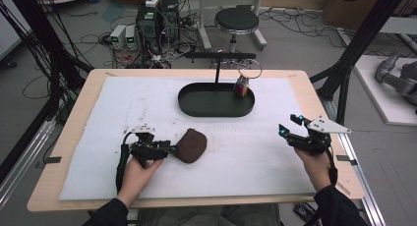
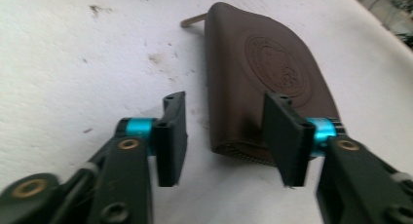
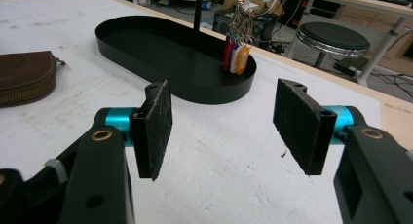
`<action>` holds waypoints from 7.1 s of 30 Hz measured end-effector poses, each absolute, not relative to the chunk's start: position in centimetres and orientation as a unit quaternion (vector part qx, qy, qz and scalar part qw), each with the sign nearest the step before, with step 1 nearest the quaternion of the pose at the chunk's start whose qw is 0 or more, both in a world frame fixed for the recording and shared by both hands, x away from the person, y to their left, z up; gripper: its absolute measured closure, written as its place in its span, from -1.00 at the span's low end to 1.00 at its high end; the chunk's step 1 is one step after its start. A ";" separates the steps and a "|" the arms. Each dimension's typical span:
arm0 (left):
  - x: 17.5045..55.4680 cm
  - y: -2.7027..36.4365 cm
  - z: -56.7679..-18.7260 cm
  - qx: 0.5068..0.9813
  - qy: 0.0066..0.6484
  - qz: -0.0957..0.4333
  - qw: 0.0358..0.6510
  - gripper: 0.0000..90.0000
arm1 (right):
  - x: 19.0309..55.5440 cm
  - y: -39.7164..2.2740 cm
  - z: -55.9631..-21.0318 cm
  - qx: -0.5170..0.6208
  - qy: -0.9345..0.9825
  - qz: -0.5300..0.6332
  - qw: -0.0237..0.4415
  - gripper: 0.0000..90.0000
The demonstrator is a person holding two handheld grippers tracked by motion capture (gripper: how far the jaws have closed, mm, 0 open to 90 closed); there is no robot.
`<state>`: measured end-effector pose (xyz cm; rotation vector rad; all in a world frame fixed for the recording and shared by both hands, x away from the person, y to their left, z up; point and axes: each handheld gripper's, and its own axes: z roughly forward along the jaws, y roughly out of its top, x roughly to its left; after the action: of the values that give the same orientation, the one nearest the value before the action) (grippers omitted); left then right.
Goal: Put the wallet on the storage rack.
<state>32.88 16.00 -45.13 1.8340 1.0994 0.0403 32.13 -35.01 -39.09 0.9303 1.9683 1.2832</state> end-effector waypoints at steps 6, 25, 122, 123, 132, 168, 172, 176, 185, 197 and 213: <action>32.8 15.9 -45.1 0.756 0.437 0.011 0.487 0.51 | 32.1 -34.5 -39.1 0.342 0.748 0.481 0.302 -0.10; 31.6 13.7 -41.8 0.771 0.282 0.138 0.554 0.75 | 31.9 -34.9 -38.9 0.344 0.744 0.482 0.309 -0.10; 31.1 13.5 -42.0 0.797 0.149 0.045 0.583 0.48 | 35.8 -19.3 -39.6 0.057 0.855 0.516 0.013 0.38; 31.0 13.6 -41.8 0.794 0.145 0.048 0.588 0.49 | 35.8 -19.4 -39.5 0.061 0.853 0.518 0.012 0.23; 30.7 13.6 -40.9 0.790 0.124 0.051 0.598 0.49 | 35.4 -19.2 -39.3 0.052 0.846 0.531 -0.010 0.30; 31.2 12.8 -39.8 0.765 0.125 0.066 0.629 0.47 | 35.4 -20.6 -38.5 0.057 0.819 0.570 -0.009 0.36; 31.8 12.4 -39.3 0.765 0.128 0.081 0.626 0.47 | 35.3 -21.9 -37.8 0.090 0.814 0.573 0.023 -0.02; 32.7 11.9 -38.5 0.762 0.138 0.103 0.624 0.47 | 34.8 -24.4 -36.7 0.133 0.802 0.577 0.077 -0.15; 35.4 10.3 -37.2 0.756 0.164 0.147 0.616 0.48 | 33.9 -30.2 -36.5 0.254 0.755 0.563 0.220 -0.19; 39.2 9.2 -37.1 0.749 0.204 0.177 0.604 0.48 | 34.4 -33.4 -37.2 0.327 0.715 0.555 0.273 -0.20; 43.6 8.1 -39.5 0.740 0.219 0.219 0.597 0.48 | 34.8 -33.6 -37.6 0.328 0.718 0.548 0.278 -0.20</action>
<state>43.59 8.05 -39.52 1.7184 0.5095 0.5095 34.81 -33.56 -37.63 0.8816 1.9261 1.4705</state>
